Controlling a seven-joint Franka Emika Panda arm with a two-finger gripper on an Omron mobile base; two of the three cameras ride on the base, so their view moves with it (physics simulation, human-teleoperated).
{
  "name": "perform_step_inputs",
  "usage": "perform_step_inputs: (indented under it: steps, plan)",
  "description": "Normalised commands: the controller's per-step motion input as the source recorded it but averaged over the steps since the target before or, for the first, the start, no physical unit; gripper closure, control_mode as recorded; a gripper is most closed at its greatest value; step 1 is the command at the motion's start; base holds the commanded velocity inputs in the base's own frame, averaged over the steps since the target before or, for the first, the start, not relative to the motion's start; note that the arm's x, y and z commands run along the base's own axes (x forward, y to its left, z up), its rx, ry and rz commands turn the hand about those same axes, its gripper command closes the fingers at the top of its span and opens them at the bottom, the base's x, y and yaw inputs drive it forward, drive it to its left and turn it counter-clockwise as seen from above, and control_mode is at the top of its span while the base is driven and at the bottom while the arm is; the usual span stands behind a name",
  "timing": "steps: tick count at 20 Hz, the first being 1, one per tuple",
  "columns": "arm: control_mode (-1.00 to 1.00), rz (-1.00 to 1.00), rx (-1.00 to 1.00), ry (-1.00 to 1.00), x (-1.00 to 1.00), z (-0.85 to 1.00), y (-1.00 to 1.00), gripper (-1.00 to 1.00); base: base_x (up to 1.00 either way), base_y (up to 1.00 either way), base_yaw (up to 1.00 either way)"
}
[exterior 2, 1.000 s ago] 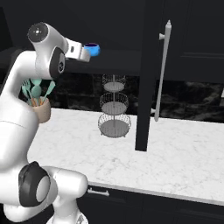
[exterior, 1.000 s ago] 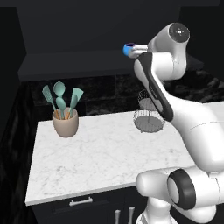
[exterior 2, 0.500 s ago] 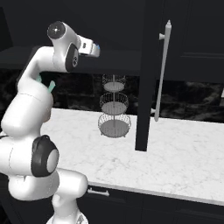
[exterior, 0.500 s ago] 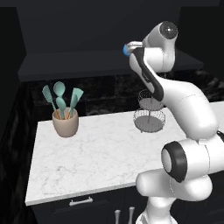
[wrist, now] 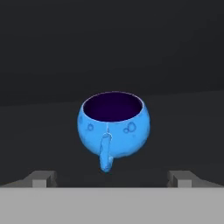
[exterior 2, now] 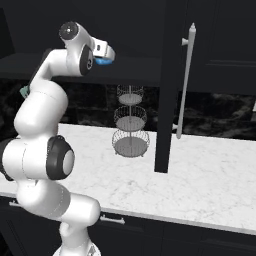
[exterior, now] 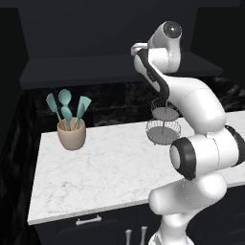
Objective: Gather all objects into one cabinet and sort the glasses and bowls to opposite sides.
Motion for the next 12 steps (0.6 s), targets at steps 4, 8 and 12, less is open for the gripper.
perform_step_inputs:
  steps: [4,8,12]
  plan:
    - [-1.00,0.00,-0.04,0.00,0.42,-0.08,0.23,-1.00,0.00,0.00,0.00]
    - [-1.00,0.00,-0.01,0.00,0.32,-0.16,0.06,-1.00,0.00,0.00,0.00]
    - [-1.00,0.00,0.00,0.00,0.25,-0.12,-0.08,-1.00,0.00,0.00,0.00]
